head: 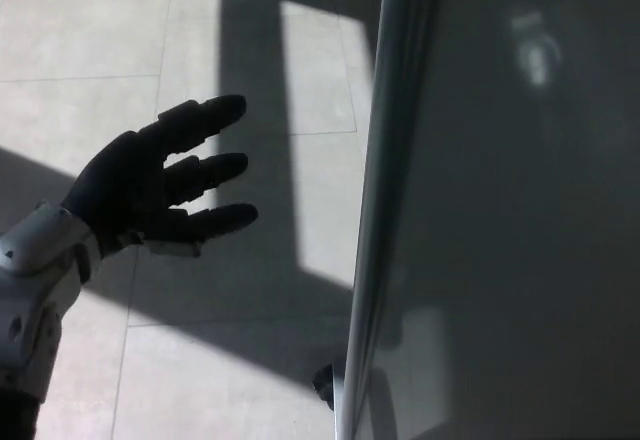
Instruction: A white board is being place on the right hand side and parallel to the robot and the robot uses its left hand to grab on the leftside of the whiteboard and drag the whiteboard from the right hand side to the left hand side
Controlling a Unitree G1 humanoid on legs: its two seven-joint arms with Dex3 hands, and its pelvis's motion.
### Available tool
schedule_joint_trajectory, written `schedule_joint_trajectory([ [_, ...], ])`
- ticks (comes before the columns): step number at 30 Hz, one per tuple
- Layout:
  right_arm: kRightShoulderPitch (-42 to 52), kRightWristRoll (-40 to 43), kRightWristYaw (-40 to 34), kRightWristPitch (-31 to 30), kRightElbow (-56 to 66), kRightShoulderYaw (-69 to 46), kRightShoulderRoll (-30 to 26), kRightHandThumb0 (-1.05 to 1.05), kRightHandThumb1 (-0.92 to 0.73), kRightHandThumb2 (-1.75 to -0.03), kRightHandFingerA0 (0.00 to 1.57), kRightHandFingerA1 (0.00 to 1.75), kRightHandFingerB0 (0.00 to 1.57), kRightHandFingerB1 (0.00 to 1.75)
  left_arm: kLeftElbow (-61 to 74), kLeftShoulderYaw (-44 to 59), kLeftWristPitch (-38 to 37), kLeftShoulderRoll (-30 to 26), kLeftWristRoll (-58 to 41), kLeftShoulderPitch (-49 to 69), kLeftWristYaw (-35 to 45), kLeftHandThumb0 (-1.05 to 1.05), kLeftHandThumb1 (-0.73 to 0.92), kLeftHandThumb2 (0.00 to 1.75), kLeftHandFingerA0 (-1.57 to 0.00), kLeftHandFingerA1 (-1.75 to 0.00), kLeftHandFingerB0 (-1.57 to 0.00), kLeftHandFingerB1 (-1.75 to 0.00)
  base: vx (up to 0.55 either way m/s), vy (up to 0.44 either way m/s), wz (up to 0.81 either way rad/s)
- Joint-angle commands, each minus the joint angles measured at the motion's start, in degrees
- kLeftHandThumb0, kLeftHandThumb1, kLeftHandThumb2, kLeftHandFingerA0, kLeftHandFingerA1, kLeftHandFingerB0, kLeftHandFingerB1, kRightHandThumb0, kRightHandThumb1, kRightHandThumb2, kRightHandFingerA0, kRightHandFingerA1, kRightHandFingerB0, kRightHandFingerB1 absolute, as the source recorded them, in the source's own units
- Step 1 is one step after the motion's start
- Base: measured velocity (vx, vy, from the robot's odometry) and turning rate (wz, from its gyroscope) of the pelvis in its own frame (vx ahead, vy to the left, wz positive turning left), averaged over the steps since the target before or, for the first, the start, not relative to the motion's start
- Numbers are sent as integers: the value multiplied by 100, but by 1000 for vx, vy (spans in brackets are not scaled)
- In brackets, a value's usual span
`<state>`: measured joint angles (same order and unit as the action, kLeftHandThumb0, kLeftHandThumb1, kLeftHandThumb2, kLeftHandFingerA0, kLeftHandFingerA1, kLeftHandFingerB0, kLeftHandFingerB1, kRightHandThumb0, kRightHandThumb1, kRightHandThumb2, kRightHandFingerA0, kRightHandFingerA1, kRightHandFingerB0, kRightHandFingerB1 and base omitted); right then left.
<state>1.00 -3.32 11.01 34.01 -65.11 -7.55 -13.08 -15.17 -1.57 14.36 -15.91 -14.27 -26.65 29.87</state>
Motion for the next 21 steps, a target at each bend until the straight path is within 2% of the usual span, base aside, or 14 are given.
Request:
schedule_joint_trajectory([
  [1, -35, 143, 113, 98, -61, -59, -102, -57, -73, -80, 65, 125, 20, 69, -524, -176, 344, -89, 66, -410, 423, -54, 36, 73, -4, -36, -4, -20, 0, 0, 0],
  [3, -58, 203, 155, 32, -52, -91, -93, -58, -73, -79, 66, 124, 21, 68, -809, -187, 429, -67, 21, -678, 530, -60, 31, 65, 0, -20, 0, -19, 0, 0, 0],
  [4, -70, 210, 172, 28, -58, -94, -93, -58, -74, -79, 65, 125, 20, 68, -949, -179, 434, -51, 1, -784, 573, -55, 34, 74, 0, -16, 0, -16, 0, 0, 0],
  [6, -73, 160, 151, 85, -70, -60, -116, -58, -74, -79, 64, 125, 20, 68, -1199, -167, 448, -26, -5, -961, 629, -56, 36, 74, 0, -9, 0, -12, 0, 0, 0],
  [7, -74, 159, 165, 96, -78, -55, -113, -58, -74, -80, 64, 125, 20, 69, -1301, -171, 391, -19, 16, -1027, 661, -61, 39, 54, 0, -14, 0, -15, 0, 0, 0],
  [8, -74, 133, 136, 101, -75, -38, -116, -58, -74, -80, 63, 122, 20, 68, -1337, -172, 368, -8, 32, -1058, 656, -59, 39, 72, 0, 0, 0, -5, 0, 0, 0],
  [12, -92, 60, 12, 80, -59, 17, -142, -56, -73, -82, 65, 124, 22, 70, -1308, -203, 470, 103, 39, -1190, 602, -54, 36, 70, 0, -3, 0, -11, 0, 0, 0],
  [13, -95, 82, 19, 48, -51, 8, -138, -57, -60, -110, 71, 105, 24, 65, -1261, -223, 525, 123, 51, -1209, 577, -52, 35, 71, 0, -6, 0, -13, 0, 0, 0],
  [15, -105, 112, 24, 23, -41, -8, -126, -55, -59, -110, 72, 104, 25, 65, -1187, -321, 533, 127, 168, -1254, 531, -54, 31, 65, 0, -5, 0, -13, 0, 0, 0],
  [16, -118, 109, 37, 52, -46, -2, -126, -56, -60, -110, 71, 104, 25, 66, -1170, -350, 541, 130, 192, -1286, 520, -53, 38, 53, 0, -7, 0, -16, 0, 0, 0],
  [17, -116, 119, 47, 81, -54, -10, -123, -55, -59, -110, 72, 103, 26, 66, -1121, -362, 612, 164, 180, -1307, 488, -51, 31, 65, 0, -6, 0, -14, 0, 0, 0],
  [18, -116, 117, 52, 75, -54, -8, -125, -55, -72, -81, 66, 122, 24, 70, -1101, -368, 622, 186, 169, -1317, 490, -48, 33, 70, 0, -9, 0, -16, 0, 0, 0],
  [19, -121, 145, 76, 37, -53, -25, -117, -55, -72, -80, 66, 122, 27, 71, -1069, -384, 639, 207, 178, -1328, 472, -47, 37, 52, 0, -12, 0, -18, 0, 0, 0],
  [21, -121, 184, 112, -8, -41, -48, -106, -54, -72, -81, 65, 124, 27, 72, -1007, -422, 662, 233, 219, -1340, 426, -46, 36, 52, 0, -14, 0, -18, 0, 0, 0],
])
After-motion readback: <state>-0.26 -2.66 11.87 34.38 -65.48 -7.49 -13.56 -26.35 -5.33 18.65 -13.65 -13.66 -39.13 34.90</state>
